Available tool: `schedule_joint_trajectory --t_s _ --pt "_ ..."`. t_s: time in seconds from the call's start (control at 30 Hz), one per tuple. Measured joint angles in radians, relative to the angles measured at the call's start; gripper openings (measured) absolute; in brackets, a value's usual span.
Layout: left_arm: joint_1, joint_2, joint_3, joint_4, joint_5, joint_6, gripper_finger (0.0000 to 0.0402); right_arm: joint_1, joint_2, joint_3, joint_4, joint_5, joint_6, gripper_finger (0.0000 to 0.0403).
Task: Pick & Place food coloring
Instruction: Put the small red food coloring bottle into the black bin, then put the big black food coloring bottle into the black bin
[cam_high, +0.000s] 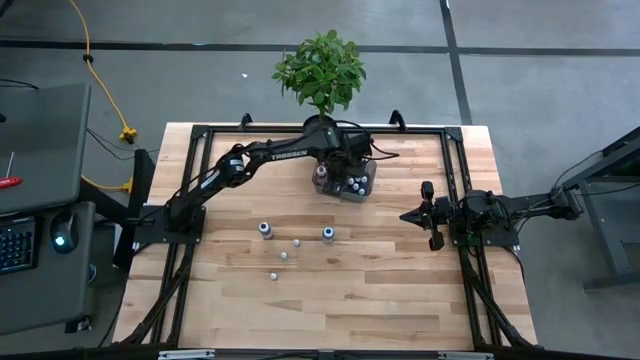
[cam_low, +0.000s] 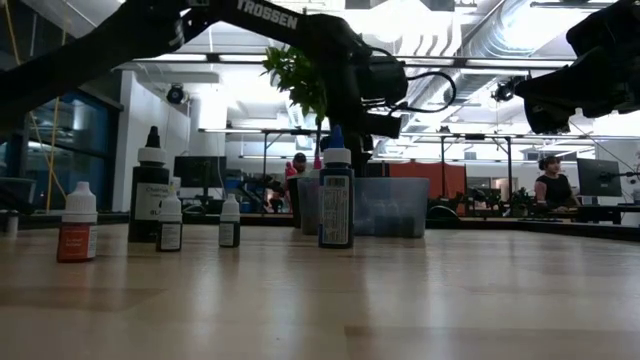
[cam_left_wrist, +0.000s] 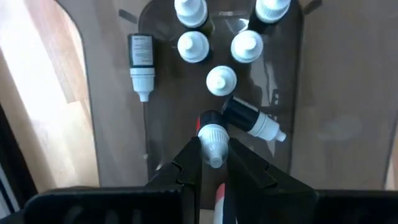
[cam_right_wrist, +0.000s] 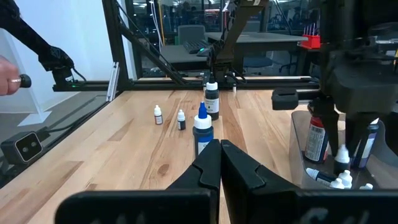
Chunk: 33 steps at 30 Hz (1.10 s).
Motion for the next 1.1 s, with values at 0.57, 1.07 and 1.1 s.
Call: schedule_joint_trajectory --t_s 0.57,1.07,1.1 --pt "-0.007 0.0 -0.008 0.063 -0.024 0.0 0.009 0.0 0.0 0.0 0.0 0.0 0.0 0.0002" --pt "-0.016 0.022 -0.01 0.07 -0.062 -0.027 0.0116 0.0 0.0 0.0 0.0 0.0 0.0 0.0003" --pt "-0.021 0.022 -0.009 0.07 -0.072 -0.028 0.0116 0.0 0.0 0.0 0.0 0.0 0.0 0.0002"
